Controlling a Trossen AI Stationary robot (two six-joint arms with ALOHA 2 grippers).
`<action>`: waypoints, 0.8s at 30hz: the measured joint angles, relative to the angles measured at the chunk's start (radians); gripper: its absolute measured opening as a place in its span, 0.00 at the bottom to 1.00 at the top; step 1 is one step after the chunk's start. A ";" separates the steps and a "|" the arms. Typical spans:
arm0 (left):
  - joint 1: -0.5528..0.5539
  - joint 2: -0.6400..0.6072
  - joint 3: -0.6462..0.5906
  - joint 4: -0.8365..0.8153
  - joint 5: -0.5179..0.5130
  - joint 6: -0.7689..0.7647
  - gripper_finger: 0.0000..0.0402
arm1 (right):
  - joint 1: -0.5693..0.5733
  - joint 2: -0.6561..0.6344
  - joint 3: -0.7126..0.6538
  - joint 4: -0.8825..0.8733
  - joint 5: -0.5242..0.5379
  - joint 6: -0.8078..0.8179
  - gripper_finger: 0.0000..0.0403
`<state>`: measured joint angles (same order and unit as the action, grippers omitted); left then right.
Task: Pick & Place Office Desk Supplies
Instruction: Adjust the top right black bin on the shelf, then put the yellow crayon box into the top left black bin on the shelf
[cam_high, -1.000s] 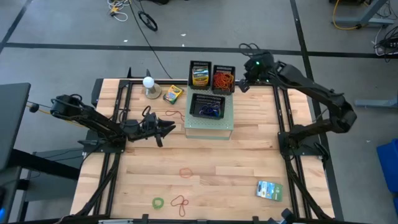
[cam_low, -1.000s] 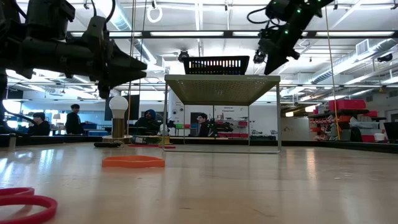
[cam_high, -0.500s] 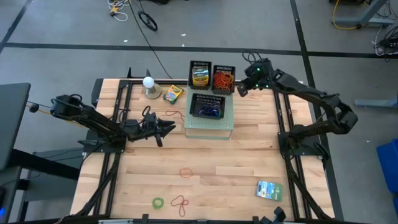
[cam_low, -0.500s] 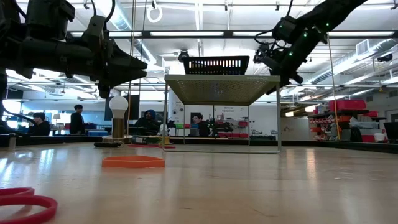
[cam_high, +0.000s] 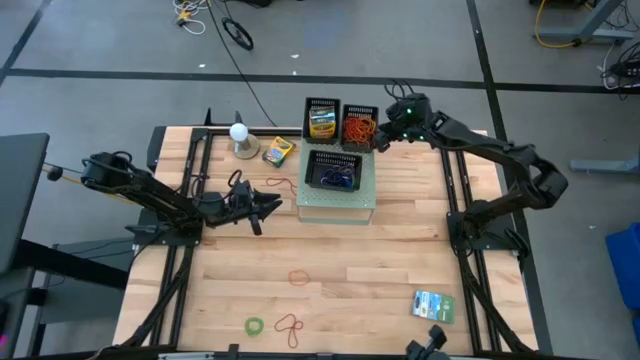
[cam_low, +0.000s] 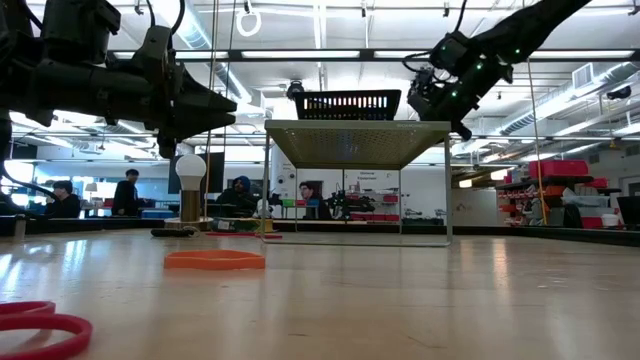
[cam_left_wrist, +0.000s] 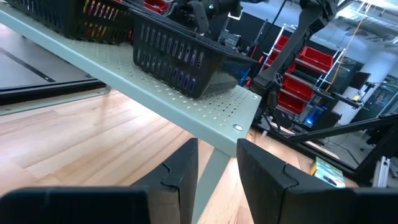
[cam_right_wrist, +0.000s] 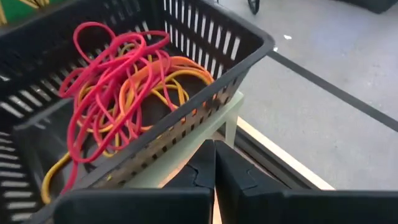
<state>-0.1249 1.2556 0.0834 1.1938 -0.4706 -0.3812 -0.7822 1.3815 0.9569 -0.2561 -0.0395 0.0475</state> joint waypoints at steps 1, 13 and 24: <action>0.000 0.000 0.000 0.000 0.000 -0.001 0.30 | 0.001 0.008 0.000 0.010 0.000 0.000 0.01; 0.000 0.000 0.000 0.000 0.000 -0.028 0.30 | 0.000 0.020 0.000 0.094 -0.014 0.002 0.01; 0.000 0.000 0.063 -0.077 0.057 -0.068 0.30 | 0.010 -0.142 0.000 -0.047 0.013 -0.046 0.01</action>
<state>-0.1252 1.2552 0.1467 1.1172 -0.4131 -0.4491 -0.7719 1.2395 0.9569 -0.3035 -0.0262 0.0020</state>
